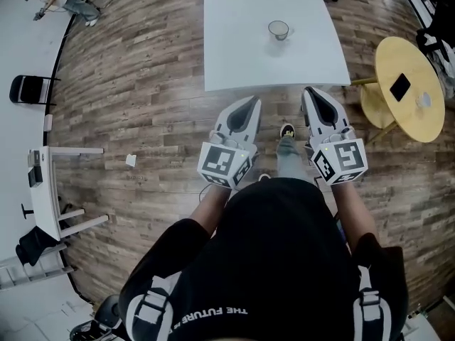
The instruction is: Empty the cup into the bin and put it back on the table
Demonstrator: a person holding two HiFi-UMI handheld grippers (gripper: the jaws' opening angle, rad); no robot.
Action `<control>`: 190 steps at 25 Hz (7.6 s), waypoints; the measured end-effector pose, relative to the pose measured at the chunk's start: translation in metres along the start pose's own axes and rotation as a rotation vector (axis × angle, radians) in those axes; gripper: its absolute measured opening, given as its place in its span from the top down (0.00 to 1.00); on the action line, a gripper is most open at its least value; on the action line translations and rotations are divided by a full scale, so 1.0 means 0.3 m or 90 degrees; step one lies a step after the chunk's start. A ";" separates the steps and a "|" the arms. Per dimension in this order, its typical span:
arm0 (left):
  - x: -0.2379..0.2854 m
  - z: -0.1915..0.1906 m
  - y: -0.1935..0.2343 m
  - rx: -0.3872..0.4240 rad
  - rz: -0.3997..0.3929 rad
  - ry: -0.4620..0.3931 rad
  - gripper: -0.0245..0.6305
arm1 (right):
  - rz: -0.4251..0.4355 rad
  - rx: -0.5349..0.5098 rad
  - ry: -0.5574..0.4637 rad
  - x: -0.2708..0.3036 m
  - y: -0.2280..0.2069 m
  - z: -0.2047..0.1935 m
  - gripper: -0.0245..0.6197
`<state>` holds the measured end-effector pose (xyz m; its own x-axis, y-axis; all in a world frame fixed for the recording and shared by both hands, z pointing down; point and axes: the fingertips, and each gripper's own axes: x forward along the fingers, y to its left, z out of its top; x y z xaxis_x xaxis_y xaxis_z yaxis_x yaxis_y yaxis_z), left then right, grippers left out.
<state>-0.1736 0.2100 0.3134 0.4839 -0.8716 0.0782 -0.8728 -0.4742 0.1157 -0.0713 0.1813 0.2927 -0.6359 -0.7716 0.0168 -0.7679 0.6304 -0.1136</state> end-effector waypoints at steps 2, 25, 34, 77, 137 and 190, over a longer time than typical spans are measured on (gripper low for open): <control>0.088 0.004 0.046 0.003 0.001 0.005 0.93 | 0.001 -0.003 0.001 0.076 -0.065 -0.004 0.94; 0.984 -0.156 0.458 0.007 0.030 0.126 0.93 | 0.053 -0.037 0.206 0.799 -0.811 -0.355 0.91; 1.029 -0.239 0.517 0.003 -0.022 0.159 0.93 | 0.035 -0.128 0.335 0.955 -0.911 -0.698 0.73; 1.140 -0.244 0.454 0.030 -0.180 0.121 0.46 | 0.023 0.168 0.258 0.999 -0.845 -0.372 0.89; 1.020 -0.982 -0.997 -0.202 -0.925 0.895 0.41 | -0.573 0.690 0.193 -0.653 -1.092 -0.919 0.88; 1.149 -0.824 -1.082 -0.060 -1.005 0.648 0.41 | -0.544 0.475 0.210 -0.658 -1.246 -0.715 0.88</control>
<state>0.2922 0.0942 0.5475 0.6120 0.7161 0.3355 0.3438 -0.6230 0.7026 0.3248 0.1161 0.5450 -0.0102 -0.7906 0.6123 -0.7878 -0.3707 -0.4919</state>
